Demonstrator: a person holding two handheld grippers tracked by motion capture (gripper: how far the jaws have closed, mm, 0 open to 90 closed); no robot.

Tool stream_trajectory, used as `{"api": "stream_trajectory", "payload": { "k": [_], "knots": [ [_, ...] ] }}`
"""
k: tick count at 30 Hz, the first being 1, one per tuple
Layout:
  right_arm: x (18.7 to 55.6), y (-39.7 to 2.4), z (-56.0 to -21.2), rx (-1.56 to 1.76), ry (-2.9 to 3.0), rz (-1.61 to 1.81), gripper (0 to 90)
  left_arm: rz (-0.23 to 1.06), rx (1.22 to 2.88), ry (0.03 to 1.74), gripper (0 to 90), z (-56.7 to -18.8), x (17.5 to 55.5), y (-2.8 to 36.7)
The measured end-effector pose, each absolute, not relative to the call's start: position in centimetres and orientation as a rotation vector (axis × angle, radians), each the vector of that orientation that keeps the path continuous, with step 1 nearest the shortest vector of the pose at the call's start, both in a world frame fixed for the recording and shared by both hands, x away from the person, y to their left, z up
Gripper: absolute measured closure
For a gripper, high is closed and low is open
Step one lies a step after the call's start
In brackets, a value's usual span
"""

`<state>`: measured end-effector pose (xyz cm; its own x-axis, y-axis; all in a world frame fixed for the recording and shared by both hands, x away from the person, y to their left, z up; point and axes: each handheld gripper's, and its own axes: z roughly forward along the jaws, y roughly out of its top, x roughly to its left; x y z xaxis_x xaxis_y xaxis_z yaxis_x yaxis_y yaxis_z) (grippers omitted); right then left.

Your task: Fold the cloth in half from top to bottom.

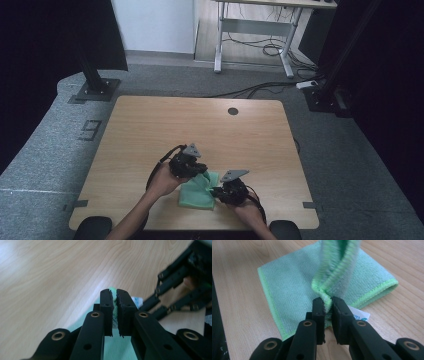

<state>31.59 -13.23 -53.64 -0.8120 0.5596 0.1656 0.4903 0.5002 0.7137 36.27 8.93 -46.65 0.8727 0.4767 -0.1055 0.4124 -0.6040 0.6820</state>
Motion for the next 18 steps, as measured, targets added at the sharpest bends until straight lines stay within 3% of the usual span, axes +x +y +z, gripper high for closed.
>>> {"api": "stream_trajectory", "payload": {
  "k": [18],
  "knots": [
    [30.4, -13.9, -52.9, 0.913, 2.631, 1.277, 77.5, 0.082, 2.265, 0.699, 81.6, -49.4, 31.3, 13.5]
  ]
}}
